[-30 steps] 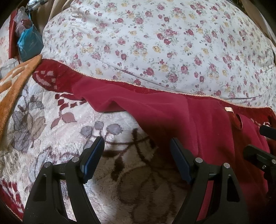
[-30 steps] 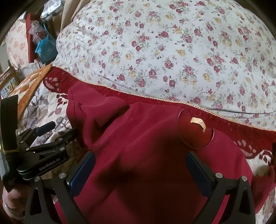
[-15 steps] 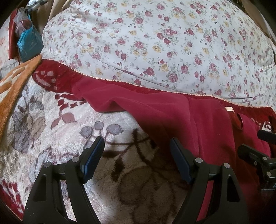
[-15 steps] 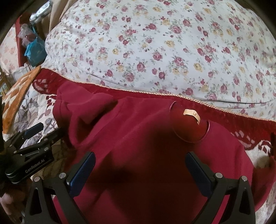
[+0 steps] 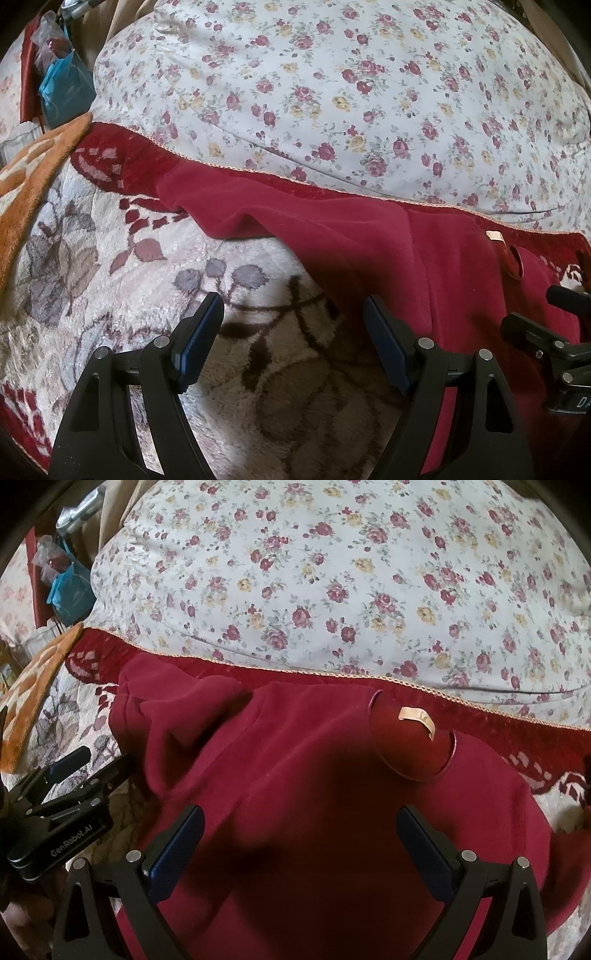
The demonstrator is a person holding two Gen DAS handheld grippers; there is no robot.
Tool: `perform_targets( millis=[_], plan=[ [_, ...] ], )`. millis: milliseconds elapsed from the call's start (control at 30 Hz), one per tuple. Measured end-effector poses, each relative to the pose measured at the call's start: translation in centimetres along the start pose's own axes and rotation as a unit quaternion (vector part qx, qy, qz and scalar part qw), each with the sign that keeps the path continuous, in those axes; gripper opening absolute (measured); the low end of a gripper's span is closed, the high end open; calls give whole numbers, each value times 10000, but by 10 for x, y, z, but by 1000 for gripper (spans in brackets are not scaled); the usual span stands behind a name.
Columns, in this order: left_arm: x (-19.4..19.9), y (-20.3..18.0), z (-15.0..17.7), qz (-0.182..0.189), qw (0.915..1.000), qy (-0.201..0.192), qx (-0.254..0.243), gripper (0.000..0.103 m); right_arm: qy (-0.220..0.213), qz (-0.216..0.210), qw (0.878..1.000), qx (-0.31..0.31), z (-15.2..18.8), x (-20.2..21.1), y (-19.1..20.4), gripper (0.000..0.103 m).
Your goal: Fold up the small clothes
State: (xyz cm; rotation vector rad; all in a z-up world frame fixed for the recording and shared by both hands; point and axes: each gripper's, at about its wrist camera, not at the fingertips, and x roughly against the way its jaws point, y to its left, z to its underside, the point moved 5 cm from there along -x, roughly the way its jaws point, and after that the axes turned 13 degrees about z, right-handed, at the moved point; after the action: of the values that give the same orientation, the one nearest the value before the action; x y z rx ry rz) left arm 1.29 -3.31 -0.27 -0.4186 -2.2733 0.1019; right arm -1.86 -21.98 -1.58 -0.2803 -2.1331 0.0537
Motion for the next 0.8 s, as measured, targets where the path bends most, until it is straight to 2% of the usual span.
perform_targets(
  millis=[533, 633, 800],
  plan=[
    [5, 18, -8, -141, 9996, -87, 217, 78, -69, -86, 9998, 164, -13, 0, 16, 103],
    [9, 32, -12, -294, 9990, -102, 315, 78, -122, -134, 9994, 287, -20, 0, 26, 103],
    [23, 77, -20, -830, 9933, -295, 744, 78, -258, -298, 9981, 466, -35, -1, 48, 103]
  ],
)
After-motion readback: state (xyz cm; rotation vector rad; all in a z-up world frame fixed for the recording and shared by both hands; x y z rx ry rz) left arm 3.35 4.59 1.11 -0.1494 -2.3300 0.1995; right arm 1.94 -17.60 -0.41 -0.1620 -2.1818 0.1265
